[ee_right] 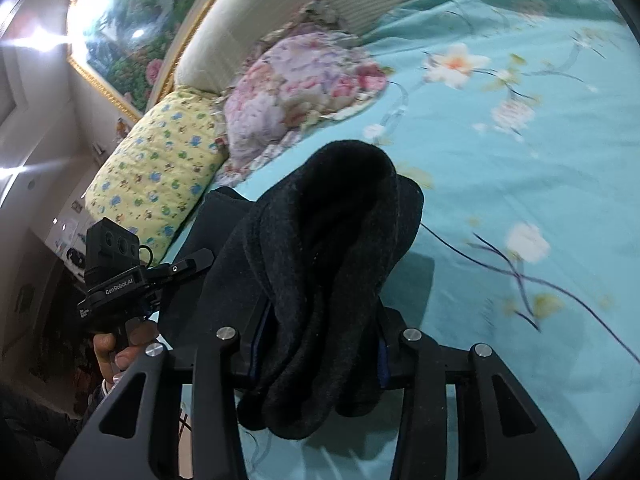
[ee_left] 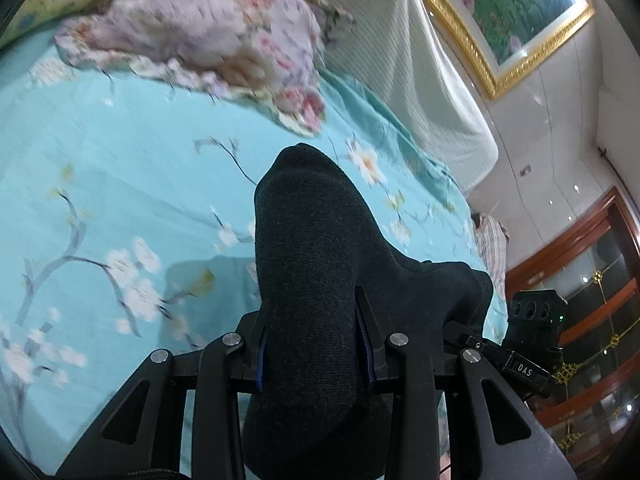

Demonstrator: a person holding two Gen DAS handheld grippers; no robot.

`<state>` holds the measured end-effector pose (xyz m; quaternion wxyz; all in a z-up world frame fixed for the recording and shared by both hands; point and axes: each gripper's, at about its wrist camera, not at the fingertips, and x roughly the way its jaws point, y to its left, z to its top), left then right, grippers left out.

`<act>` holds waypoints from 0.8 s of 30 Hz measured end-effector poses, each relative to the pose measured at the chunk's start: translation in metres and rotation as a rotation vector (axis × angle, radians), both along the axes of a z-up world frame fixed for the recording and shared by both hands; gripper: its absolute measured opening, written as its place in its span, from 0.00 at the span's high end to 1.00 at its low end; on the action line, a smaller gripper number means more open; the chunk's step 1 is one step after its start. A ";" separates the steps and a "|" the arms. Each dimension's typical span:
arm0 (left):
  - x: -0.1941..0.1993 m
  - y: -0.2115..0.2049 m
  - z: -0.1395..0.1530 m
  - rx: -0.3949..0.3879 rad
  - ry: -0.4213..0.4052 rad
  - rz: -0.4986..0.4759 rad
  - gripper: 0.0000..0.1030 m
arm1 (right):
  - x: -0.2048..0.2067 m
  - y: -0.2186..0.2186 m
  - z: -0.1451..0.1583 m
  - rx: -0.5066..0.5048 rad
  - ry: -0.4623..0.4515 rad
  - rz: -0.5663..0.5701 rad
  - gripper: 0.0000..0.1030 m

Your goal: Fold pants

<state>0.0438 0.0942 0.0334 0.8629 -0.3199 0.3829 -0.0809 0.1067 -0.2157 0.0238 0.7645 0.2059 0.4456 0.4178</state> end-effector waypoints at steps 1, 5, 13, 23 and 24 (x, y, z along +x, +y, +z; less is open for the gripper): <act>-0.002 0.005 0.003 0.007 -0.004 0.014 0.67 | 0.002 0.006 0.004 0.004 -0.009 0.012 0.58; -0.011 0.027 0.010 0.028 -0.015 0.070 0.67 | 0.012 0.033 0.015 0.006 -0.036 0.060 0.58; -0.016 0.068 0.018 0.057 -0.021 0.171 0.67 | 0.039 0.091 0.029 0.006 -0.065 0.155 0.58; -0.005 0.110 0.010 0.084 -0.010 0.277 0.67 | 0.074 0.153 0.032 -0.030 -0.086 0.246 0.58; -0.003 0.113 0.009 0.087 -0.008 0.285 0.67 | 0.077 0.157 0.031 -0.032 -0.087 0.252 0.58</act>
